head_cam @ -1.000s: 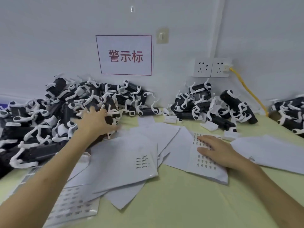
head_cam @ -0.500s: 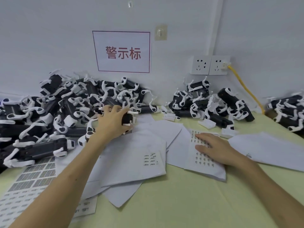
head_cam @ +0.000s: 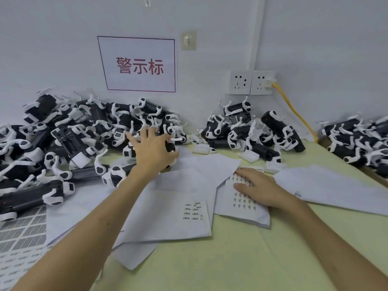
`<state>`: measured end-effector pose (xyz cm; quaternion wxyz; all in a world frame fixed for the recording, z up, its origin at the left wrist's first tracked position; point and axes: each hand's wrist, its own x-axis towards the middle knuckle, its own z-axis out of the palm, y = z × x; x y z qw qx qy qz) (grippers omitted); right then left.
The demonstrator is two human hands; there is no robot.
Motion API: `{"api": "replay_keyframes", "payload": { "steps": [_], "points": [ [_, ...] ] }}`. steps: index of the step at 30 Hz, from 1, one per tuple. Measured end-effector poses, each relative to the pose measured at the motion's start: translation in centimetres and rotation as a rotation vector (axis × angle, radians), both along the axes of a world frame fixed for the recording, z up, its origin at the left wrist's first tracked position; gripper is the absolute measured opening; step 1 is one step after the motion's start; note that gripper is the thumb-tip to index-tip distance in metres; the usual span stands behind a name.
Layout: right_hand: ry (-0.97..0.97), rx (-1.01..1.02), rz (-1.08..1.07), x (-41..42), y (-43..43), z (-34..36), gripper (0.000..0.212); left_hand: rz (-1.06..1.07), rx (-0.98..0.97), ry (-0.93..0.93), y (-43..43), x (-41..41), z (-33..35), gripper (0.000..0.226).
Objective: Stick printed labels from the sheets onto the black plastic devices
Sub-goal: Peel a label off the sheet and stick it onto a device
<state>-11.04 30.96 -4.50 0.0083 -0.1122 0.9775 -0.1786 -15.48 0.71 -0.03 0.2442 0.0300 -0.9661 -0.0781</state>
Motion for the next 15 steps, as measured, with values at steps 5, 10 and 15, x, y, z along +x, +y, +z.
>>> {"api": "replay_keyframes", "payload": {
  "steps": [5, 10, 15],
  "points": [
    [0.001, -0.001, 0.009, 0.1, -0.1, 0.2, 0.057, 0.000, -0.021, 0.254, 0.0, 0.4, 0.2, 0.024],
    [-0.005, -0.008, 0.006, 0.1, -0.1, 0.3, 0.057, -0.117, 0.029, 0.261, -0.8, 0.8, 1.3, 0.028],
    [-0.005, -0.020, 0.014, 0.0, 0.1, 0.0, 0.059, -0.153, 0.131, 0.232, -2.3, 0.8, 2.2, 0.030]
  ]
}}
